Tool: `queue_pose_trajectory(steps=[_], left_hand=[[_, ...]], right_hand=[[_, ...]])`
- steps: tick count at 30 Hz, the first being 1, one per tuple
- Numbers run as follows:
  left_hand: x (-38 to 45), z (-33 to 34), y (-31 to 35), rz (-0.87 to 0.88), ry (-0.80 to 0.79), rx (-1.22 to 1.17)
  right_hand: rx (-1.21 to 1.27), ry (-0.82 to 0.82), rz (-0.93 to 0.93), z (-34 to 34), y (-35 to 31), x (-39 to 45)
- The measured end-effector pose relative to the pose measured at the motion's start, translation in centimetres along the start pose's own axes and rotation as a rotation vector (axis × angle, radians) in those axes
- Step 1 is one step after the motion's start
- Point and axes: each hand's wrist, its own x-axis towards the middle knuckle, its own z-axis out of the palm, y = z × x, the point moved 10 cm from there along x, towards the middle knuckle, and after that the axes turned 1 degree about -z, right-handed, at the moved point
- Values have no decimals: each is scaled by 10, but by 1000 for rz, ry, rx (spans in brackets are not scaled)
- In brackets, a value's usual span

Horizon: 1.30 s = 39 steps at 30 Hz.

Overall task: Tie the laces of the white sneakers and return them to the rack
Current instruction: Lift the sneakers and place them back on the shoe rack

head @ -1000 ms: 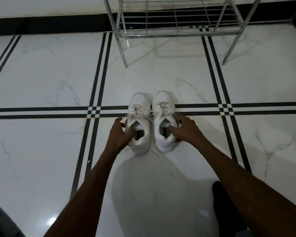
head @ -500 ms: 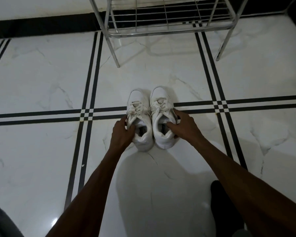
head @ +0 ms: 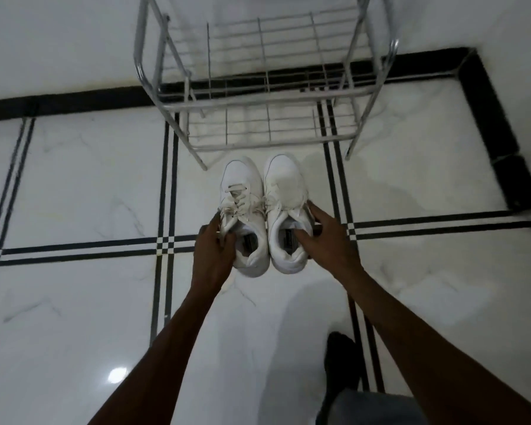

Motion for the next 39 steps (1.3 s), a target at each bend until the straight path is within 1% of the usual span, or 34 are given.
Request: queue_pose_trajectory(steps=[6, 8, 10, 15, 21, 24, 29, 35, 39], left_hand=[[-9, -62, 142, -3, 1, 11], [-2, -81, 187, -12, 5, 14], [6, -92, 213, -32, 2, -4], [59, -107, 257, 17, -9, 2], [134, -107, 255, -35, -10, -11], [187, -106, 237, -82, -25, 7], [266, -90, 194, -104, -139, 20], [312, -82, 184, -108, -103, -7], [316, -79, 186, -115, -115, -50]], right_hand=[[-30, -8, 29, -91, -116, -7], [-29, -14, 33, -122, -152, 2], [-37, -23, 35, -139, -173, 12], [-45, -37, 5, -164, -221, 62], [-50, -65, 17, -150, -238, 135], [-26, -85, 58, -128, -236, 185], [-49, -123, 93, -87, -221, 257], [3, -74, 128, -68, -197, 308], [-21, -99, 107, -68, -196, 316]])
